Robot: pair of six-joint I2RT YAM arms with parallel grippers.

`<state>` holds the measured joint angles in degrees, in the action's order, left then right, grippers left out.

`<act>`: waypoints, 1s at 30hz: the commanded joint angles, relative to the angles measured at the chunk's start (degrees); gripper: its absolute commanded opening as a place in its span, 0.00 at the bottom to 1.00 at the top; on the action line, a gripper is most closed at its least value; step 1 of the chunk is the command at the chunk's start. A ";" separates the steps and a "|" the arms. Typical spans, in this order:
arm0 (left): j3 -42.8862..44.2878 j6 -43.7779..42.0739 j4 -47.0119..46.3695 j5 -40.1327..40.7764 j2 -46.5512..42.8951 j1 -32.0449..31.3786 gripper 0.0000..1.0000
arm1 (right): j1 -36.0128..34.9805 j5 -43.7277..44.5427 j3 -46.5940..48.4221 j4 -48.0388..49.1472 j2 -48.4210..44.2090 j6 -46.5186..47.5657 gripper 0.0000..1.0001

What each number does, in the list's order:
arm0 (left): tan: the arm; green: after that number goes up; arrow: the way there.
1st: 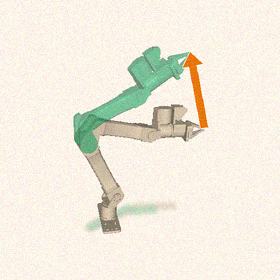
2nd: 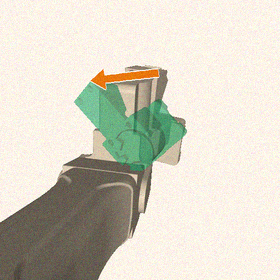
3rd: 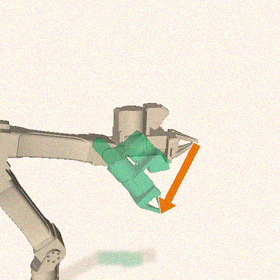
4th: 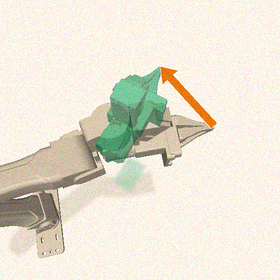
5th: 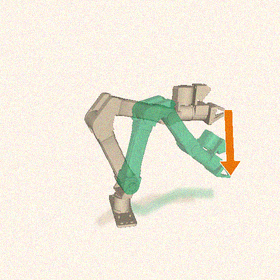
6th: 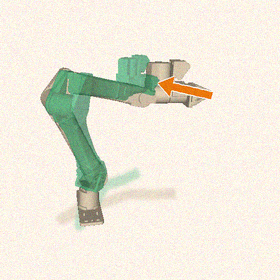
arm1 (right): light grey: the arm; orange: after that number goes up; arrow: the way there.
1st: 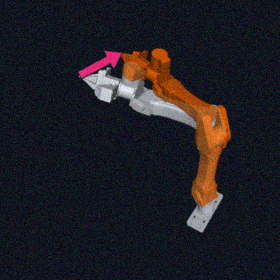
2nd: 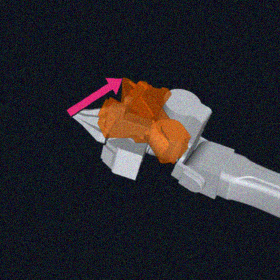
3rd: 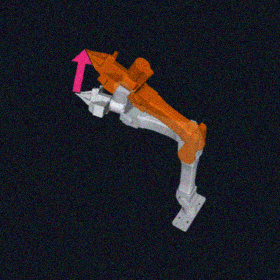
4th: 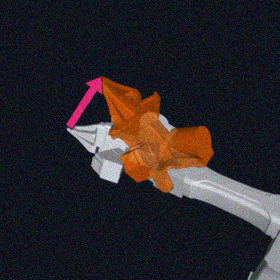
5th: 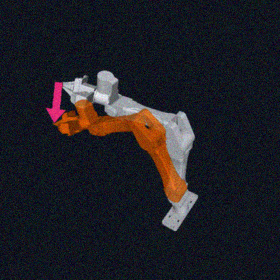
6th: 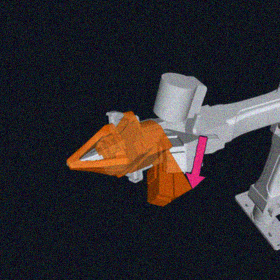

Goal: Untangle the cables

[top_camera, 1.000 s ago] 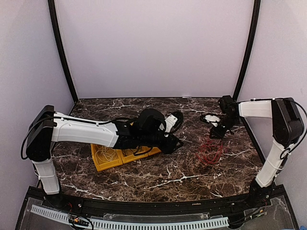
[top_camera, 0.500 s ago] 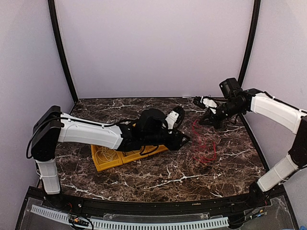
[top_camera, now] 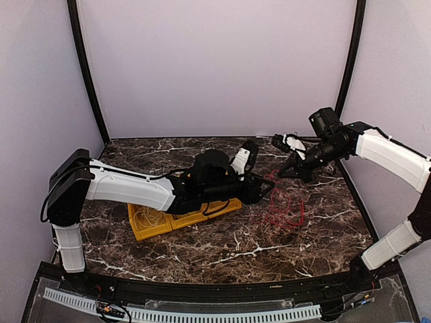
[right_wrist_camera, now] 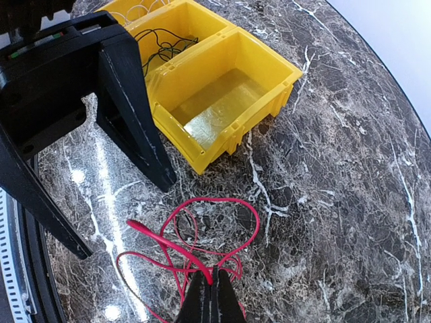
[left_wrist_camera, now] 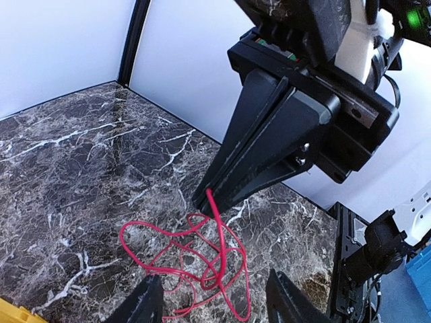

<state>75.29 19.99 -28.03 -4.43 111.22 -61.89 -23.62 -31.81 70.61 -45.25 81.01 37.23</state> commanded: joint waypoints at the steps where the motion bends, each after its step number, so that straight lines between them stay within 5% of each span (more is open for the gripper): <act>1: -0.88 1.07 -5.14 -0.29 -1.21 0.00 0.54 | -0.46 -1.66 1.47 -0.52 -0.66 -0.51 0.00; 9: 2.82 0.32 -2.74 -1.68 1.68 0.25 0.47 | -0.73 -4.41 1.62 -1.30 -1.18 0.19 0.00; 20: -1.40 1.77 -7.94 -1.17 -1.38 0.89 0.01 | -0.73 -3.18 -2.06 1.01 -1.66 0.00 0.00; 23: -4.77 2.64 -10.56 0.16 -4.61 0.95 0.00 | -0.46 2.79 -4.79 5.56 -0.90 -2.08 0.00; 30: -12.47 5.24 -14.55 2.63 -9.37 1.07 0.00 | 1.60 -2.82 -6.71 7.53 2.85 -3.17 0.42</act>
<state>65.21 23.29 -37.32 -3.55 107.11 -61.23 -22.92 -31.92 64.82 -40.29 82.43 34.68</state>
